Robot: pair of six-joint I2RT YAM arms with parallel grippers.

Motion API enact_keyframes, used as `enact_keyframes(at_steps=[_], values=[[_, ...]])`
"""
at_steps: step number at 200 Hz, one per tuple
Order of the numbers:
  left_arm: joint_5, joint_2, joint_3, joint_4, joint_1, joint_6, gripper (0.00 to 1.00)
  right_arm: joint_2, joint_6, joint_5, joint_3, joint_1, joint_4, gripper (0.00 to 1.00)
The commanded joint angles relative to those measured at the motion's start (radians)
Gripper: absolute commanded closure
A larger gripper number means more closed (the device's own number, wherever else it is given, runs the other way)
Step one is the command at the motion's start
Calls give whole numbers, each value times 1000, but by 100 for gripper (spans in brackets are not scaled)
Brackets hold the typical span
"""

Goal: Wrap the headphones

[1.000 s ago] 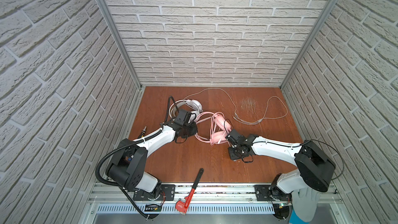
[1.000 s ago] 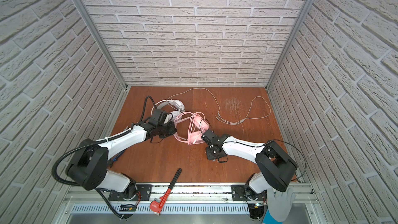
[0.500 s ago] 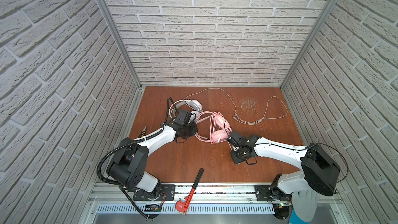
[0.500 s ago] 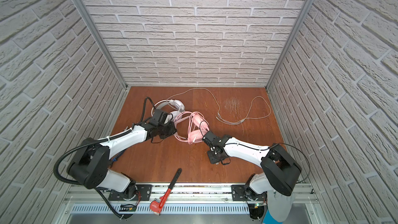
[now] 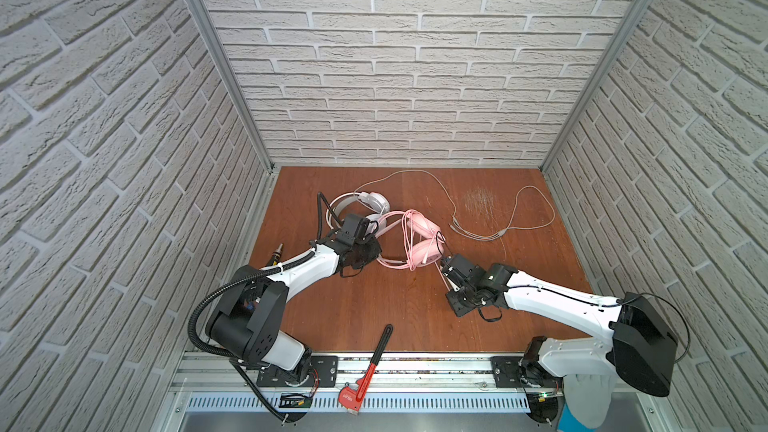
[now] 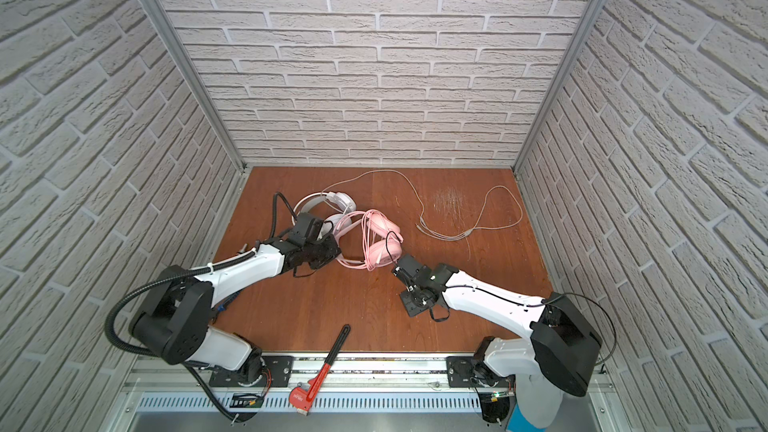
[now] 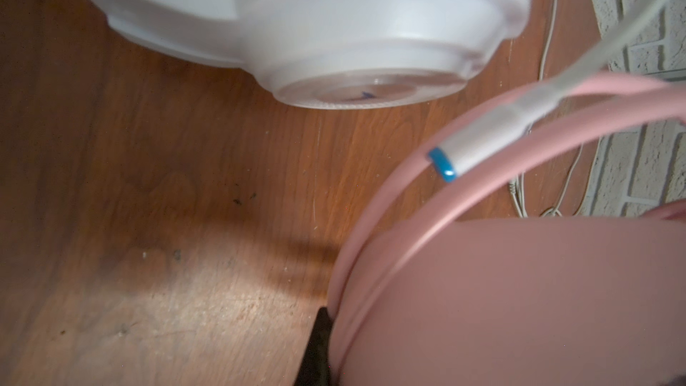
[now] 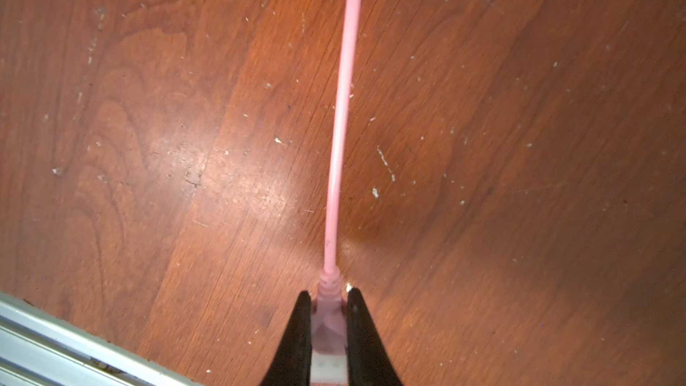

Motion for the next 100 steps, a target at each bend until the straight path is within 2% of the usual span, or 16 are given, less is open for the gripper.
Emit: enact_keyframes(at_steps=[1,63,100], values=[[13,-22,1,126,1,-64,100,-43,-26,18,-19,9,27,95],[-8,-29,9,125,1,-144,100,-85,-128,-6,5,33,24,95],[-35,-25,54,58,-9,-160,100,-93,-212,-12,25,72,43,94]])
